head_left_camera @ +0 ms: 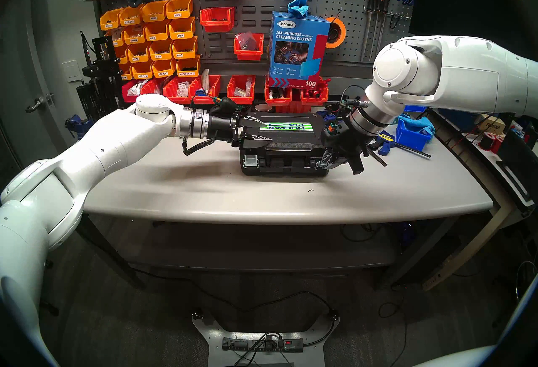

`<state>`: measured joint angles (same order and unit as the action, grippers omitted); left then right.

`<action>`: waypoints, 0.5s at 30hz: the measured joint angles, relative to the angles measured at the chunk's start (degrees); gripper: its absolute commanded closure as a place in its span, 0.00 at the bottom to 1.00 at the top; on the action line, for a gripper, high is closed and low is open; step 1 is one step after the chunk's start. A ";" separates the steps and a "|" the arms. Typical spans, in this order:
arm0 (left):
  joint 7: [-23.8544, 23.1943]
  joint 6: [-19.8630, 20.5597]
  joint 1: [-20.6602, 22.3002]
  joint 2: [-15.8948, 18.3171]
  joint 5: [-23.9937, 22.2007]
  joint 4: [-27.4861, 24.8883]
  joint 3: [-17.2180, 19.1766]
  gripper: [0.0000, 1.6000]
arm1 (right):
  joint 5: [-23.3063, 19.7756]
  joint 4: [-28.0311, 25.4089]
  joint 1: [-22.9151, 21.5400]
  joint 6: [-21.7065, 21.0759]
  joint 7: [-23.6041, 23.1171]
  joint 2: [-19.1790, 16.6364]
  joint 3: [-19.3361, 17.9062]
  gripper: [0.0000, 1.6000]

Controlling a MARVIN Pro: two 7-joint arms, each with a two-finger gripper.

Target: Open the tool box

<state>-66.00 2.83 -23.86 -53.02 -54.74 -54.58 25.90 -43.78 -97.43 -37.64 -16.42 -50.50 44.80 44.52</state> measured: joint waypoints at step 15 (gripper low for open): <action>-0.22 -0.11 0.01 -0.04 -0.03 0.06 0.05 0.00 | -3.85 -3.39 -1.25 0.01 3.28 0.29 5.32 1.00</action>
<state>-66.22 2.72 -23.85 -53.05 -54.77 -54.52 25.95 -47.64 -100.83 -38.89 -16.41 -47.23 45.09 49.84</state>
